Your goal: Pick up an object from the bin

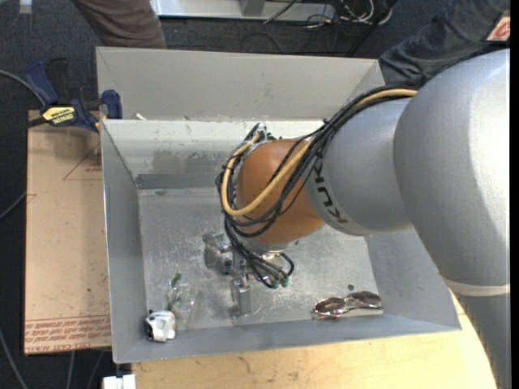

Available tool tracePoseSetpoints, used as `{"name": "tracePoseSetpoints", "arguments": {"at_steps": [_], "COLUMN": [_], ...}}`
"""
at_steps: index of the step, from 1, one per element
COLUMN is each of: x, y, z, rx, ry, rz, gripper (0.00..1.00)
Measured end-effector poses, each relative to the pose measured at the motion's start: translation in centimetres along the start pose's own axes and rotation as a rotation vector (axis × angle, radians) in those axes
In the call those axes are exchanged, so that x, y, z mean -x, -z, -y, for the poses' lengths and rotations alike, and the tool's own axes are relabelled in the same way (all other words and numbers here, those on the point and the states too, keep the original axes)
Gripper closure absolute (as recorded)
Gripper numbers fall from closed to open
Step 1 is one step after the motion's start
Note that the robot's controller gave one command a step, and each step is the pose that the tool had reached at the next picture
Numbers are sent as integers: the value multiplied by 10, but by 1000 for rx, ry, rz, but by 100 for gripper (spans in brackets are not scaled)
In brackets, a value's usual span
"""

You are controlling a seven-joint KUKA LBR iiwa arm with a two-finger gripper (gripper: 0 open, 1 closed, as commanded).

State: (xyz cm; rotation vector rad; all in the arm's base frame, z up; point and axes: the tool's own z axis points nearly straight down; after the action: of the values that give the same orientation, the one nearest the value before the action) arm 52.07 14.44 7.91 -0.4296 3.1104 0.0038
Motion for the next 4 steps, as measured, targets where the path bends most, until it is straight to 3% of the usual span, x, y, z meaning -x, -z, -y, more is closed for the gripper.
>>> {"name": "tracePoseSetpoints", "arguments": {"at_steps": [1, 2, 3, 4], "x": [7, 71, 39, 40], "y": [26, 17, 26, 17], "z": [21, 33, 51, 93], "rx": [0, -3, 0, 0], "ry": [7, 20, 36, 117], "rz": [-5, 6, -1, -1], "gripper": [0, 0, 0, 0]}}
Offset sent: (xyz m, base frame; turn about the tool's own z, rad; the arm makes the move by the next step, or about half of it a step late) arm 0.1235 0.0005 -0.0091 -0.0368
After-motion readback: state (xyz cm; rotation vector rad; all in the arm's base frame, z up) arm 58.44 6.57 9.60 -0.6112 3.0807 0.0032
